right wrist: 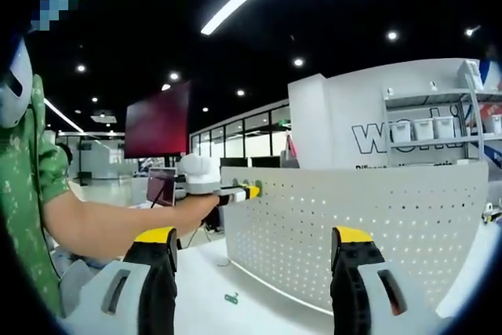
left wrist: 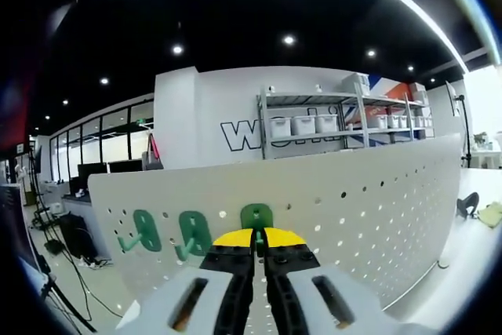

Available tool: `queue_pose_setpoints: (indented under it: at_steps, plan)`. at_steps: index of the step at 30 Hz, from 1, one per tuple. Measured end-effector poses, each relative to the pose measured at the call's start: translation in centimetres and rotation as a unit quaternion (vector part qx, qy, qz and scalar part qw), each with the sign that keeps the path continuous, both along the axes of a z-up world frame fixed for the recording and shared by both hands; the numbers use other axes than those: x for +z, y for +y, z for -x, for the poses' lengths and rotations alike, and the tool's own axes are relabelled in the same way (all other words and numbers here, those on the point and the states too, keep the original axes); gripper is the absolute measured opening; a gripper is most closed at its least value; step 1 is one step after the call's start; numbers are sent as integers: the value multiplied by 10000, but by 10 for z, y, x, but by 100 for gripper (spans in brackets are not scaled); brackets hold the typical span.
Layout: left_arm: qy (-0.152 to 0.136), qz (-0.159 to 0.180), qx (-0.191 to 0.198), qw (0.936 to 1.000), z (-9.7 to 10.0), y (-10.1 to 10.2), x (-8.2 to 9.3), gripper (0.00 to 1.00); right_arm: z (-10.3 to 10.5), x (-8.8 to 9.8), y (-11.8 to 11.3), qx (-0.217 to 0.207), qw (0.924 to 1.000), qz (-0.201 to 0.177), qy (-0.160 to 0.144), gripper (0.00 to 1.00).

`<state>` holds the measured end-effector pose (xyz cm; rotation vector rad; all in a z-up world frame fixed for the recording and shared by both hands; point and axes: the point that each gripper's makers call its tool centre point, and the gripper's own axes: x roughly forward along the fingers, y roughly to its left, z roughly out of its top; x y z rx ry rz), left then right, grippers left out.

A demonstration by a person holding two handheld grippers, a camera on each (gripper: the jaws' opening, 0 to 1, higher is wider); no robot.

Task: Insert the hook assembly into the mounting plate slot until the hook locks in place.

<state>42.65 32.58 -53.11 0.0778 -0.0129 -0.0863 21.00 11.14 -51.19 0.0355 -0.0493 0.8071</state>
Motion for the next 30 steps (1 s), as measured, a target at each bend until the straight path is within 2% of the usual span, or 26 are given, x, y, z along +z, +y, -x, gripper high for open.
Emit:
queue_pose_setpoints:
  at_steps: [4, 9, 23, 30]
  plan:
    - [-41, -194, 6, 9998, 0, -1, -1, 3, 0, -2, 0, -7, 10000, 7, 25, 83]
    - [-53, -204, 9, 9998, -1, 0, -1, 4, 1, -2, -1, -20, 10000, 2, 21, 83]
    - [8, -82, -2, 10000, 1, -2, -8, 11, 1, -3, -3, -39, 10000, 19, 24, 83]
    - [12, -26, -36, 10000, 7, -1, -10, 13, 1, -3, -1, -21, 10000, 27, 20, 83]
